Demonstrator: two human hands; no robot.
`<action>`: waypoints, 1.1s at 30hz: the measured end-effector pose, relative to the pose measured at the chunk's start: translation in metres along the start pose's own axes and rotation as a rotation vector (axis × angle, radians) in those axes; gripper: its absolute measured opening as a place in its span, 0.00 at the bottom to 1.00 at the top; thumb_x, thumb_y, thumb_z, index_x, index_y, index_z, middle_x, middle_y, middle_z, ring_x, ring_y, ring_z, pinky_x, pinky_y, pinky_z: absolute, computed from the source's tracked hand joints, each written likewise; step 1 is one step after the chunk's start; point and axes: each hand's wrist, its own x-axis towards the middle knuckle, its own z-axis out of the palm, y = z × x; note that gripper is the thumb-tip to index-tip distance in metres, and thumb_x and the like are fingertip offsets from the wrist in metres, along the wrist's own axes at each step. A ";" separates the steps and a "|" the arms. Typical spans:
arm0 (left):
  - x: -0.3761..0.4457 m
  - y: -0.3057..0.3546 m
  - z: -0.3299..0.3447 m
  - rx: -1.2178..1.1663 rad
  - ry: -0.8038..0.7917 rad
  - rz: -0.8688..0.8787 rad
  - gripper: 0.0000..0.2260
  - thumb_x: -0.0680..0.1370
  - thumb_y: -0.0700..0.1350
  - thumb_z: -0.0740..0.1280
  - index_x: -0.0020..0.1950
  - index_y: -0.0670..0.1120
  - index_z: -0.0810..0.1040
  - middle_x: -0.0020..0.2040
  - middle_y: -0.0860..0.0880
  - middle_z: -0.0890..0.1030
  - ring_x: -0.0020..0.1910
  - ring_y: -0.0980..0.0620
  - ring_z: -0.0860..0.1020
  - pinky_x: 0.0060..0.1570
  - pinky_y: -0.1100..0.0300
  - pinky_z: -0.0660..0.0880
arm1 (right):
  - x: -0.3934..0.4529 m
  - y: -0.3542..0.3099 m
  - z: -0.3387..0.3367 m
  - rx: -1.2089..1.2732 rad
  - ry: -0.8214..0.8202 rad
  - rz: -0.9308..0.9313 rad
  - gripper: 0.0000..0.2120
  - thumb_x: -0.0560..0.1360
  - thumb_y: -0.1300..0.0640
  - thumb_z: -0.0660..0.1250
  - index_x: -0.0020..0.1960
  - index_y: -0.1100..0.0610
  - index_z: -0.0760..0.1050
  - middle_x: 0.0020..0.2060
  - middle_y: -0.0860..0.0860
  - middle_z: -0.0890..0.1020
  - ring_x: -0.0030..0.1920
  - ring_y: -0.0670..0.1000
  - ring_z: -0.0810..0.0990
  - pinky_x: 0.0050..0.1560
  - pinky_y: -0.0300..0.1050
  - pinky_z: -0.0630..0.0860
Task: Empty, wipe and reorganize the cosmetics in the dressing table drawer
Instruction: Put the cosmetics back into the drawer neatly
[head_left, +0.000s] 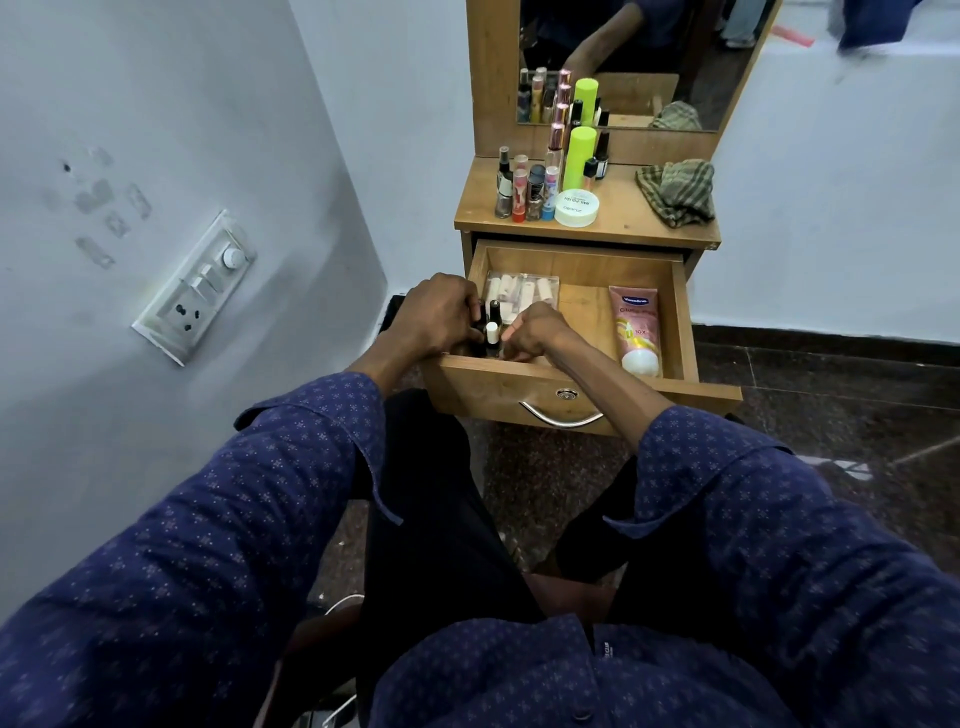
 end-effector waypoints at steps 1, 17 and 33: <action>0.001 -0.001 -0.002 -0.007 -0.004 0.000 0.13 0.68 0.51 0.84 0.44 0.52 0.82 0.42 0.56 0.81 0.42 0.53 0.79 0.39 0.57 0.72 | 0.003 0.002 -0.001 0.003 -0.004 -0.009 0.16 0.63 0.66 0.84 0.49 0.62 0.87 0.46 0.58 0.88 0.50 0.55 0.87 0.56 0.53 0.85; 0.044 0.007 -0.046 -0.114 0.141 0.060 0.15 0.77 0.60 0.71 0.40 0.50 0.81 0.38 0.53 0.82 0.39 0.52 0.80 0.39 0.56 0.75 | -0.024 -0.042 -0.083 -0.079 0.276 -0.341 0.09 0.76 0.68 0.71 0.43 0.57 0.84 0.40 0.52 0.86 0.42 0.49 0.86 0.47 0.49 0.85; 0.100 0.023 -0.058 -0.124 0.435 0.125 0.18 0.81 0.46 0.69 0.71 0.52 0.76 0.58 0.49 0.81 0.49 0.52 0.77 0.45 0.58 0.68 | -0.020 -0.080 -0.140 -0.547 0.725 -0.659 0.20 0.78 0.53 0.74 0.69 0.51 0.78 0.54 0.54 0.86 0.51 0.55 0.84 0.43 0.47 0.77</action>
